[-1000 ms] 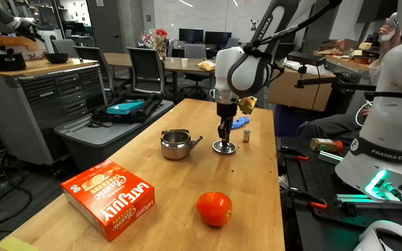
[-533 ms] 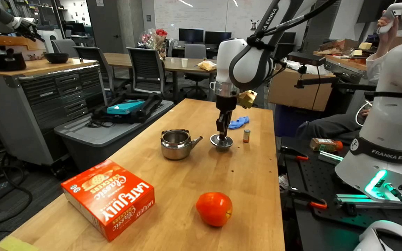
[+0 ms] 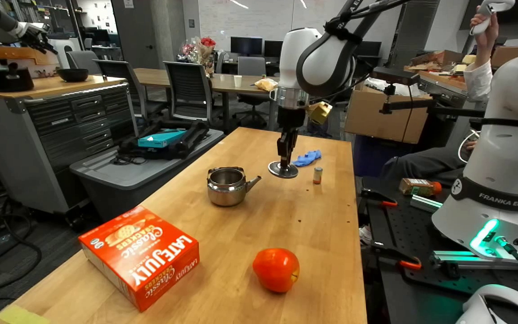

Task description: Take the lid and put it on the tea pot

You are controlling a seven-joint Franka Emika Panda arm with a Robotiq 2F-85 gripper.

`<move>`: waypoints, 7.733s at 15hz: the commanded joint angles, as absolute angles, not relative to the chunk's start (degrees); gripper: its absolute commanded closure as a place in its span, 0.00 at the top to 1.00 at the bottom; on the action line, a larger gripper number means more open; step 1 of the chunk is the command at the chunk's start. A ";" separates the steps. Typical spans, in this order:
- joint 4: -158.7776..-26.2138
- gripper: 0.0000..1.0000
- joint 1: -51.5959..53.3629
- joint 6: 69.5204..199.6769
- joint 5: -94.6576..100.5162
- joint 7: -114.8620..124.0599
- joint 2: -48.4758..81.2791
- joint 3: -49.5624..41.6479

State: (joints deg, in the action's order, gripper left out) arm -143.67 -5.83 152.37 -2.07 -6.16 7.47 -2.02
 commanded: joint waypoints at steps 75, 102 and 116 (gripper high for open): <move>-120.51 0.08 -2.50 135.44 -4.72 -4.76 20.30 1.13; -122.14 0.08 -2.42 137.15 -7.76 -6.14 18.32 1.03; -118.47 0.08 -0.63 130.81 -0.82 0.11 21.69 0.08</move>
State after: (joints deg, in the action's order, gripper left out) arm -121.05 -1.43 135.00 -2.13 -1.30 20.63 0.90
